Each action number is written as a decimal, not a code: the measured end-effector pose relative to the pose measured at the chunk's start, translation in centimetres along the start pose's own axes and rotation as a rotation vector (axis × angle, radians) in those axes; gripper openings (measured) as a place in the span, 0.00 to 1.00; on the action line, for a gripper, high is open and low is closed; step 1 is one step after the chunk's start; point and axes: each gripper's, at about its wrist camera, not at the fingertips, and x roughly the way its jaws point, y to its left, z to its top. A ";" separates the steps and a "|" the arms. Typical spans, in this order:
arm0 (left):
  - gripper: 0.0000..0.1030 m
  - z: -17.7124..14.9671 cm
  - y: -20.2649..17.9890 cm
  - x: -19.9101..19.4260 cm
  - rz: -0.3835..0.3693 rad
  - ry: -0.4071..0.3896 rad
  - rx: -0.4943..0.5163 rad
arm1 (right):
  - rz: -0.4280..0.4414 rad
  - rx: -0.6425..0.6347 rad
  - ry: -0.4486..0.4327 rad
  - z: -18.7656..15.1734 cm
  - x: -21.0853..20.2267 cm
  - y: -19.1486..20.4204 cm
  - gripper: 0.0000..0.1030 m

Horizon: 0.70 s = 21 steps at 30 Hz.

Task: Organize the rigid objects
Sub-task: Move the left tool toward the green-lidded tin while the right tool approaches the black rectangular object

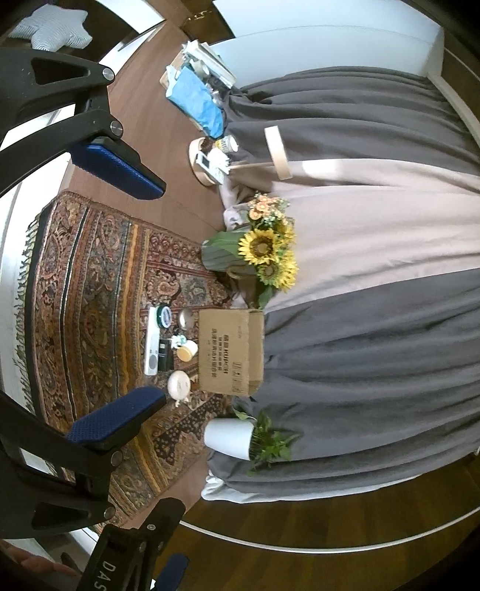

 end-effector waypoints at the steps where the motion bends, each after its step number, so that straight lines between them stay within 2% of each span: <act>1: 1.00 0.1 0.0 0.8 -0.001 0.009 0.003 | 0.008 0.003 0.011 -0.2 0.4 -0.1 1.00; 9: 1.00 0.5 0.4 5.5 -0.017 0.048 0.047 | 0.052 0.015 0.080 -0.2 4.6 0.8 1.00; 21: 1.00 1.5 1.2 16.6 -0.108 0.093 0.147 | 0.060 0.042 0.192 1.7 14.6 3.3 1.00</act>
